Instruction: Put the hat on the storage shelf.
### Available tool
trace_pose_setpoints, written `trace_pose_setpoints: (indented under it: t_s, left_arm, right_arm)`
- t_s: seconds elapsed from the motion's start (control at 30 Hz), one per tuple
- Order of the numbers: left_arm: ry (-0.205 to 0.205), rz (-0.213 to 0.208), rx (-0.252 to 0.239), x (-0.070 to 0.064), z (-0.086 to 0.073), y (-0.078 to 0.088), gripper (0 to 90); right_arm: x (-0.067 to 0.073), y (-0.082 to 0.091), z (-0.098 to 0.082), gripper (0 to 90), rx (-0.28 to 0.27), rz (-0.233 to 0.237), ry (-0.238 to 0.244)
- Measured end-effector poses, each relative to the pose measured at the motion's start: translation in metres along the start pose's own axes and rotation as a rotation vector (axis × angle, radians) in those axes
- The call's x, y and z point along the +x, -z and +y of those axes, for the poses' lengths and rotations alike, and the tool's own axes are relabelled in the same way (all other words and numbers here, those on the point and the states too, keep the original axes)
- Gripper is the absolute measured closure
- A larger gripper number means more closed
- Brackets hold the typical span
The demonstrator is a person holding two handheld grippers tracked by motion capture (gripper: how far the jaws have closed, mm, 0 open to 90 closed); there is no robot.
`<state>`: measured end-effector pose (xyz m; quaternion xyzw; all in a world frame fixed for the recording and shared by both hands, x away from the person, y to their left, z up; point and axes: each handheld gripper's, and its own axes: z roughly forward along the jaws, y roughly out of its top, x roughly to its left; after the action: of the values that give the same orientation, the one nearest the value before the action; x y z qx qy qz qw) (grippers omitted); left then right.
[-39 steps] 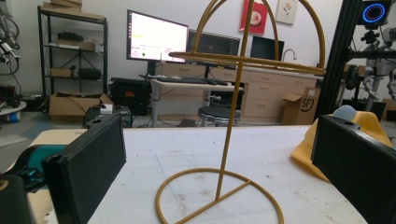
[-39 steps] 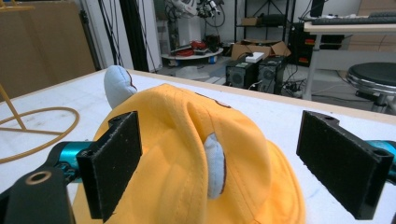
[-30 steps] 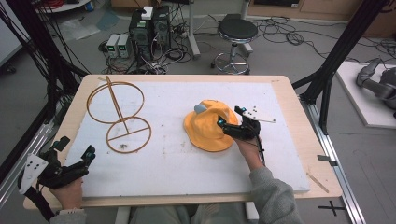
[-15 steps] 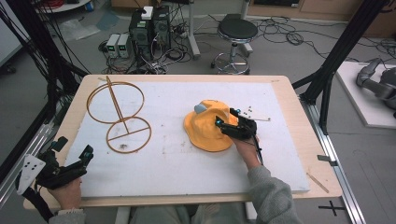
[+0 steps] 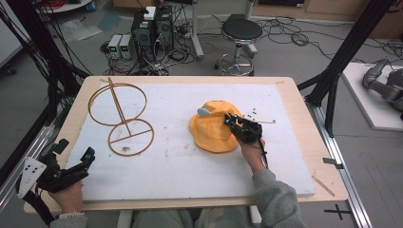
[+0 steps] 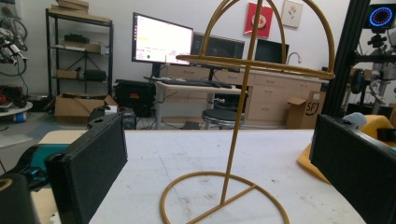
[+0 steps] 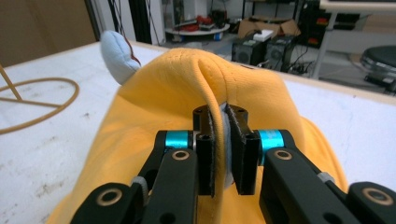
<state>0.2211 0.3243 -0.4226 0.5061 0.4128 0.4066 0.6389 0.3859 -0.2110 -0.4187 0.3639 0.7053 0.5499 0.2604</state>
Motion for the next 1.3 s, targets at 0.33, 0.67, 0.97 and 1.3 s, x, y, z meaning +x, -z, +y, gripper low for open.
trace_pose_setpoints:
  t_s: [0.33, 0.67, 0.97, 1.3]
  left_arm:
    - [0.002, -0.008, -0.007, -0.001, 0.0, -0.001, 4.4]
    - [0.003, -0.009, -0.019, -0.001, 0.002, 0.0, 4.4]
    - [0.005, -0.009, -0.023, -0.001, 0.001, -0.001, 4.4]
    - [0.008, -0.009, -0.031, -0.001, 0.002, 0.0, 4.4]
  right_arm:
    - [0.008, 0.014, 0.03, 84.2, -0.169, -0.009, -0.022]
    - [0.014, 0.024, 0.051, 84.6, -0.334, -0.03, -0.05]
    - [0.013, 0.033, 0.058, 84.5, -0.441, -0.019, -0.076]
    - [0.022, 0.034, 0.073, 84.5, -0.495, -0.008, -0.072]
